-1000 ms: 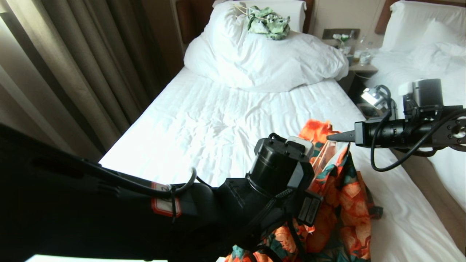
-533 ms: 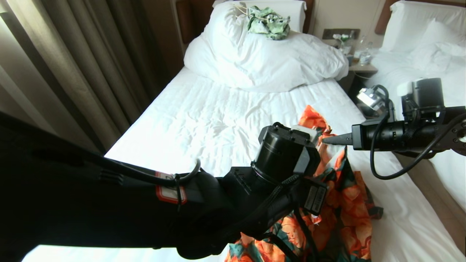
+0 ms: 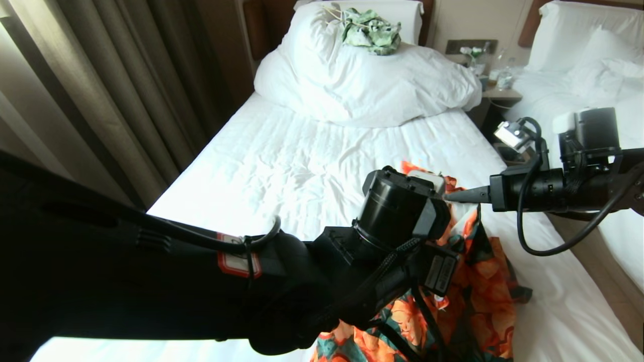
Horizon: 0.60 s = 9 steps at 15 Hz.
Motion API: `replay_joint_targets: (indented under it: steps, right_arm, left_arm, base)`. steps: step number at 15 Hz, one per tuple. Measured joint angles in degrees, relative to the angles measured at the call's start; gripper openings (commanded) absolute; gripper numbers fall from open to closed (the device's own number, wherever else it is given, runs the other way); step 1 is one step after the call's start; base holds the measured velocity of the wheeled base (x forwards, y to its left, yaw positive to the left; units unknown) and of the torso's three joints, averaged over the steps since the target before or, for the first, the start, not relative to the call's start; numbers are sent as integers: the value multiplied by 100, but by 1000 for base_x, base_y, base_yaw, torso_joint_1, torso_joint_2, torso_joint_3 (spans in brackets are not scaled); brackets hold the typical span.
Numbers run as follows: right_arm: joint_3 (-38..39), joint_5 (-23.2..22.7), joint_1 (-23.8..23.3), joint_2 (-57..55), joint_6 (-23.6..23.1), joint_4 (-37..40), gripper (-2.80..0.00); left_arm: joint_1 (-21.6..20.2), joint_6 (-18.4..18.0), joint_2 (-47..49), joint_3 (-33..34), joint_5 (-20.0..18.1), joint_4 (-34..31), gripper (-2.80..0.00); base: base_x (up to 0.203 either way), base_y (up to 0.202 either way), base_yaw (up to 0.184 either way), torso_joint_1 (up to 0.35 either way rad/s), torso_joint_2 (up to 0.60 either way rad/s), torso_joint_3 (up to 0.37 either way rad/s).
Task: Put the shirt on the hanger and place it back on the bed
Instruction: Hook the other side of the shirt onto the hanger
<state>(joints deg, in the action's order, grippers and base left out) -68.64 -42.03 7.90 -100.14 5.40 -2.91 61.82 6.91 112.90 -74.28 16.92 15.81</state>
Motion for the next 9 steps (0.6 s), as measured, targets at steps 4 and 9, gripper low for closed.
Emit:
replay_joint_targets:
  steps: [4,9]
  right_arm:
    - [108,-118,-93,171,-267,7,-280]
    - [329,-204,-40,443,-545,31,-280]
  left_arm:
    - [412,152,-117,-4,-13,-450,-280]
    - [603,236,-112,-259,-50,-732,-280]
  base:
    - [0,0,0,0,0,0]
    - [0,0,0,0,0,0]
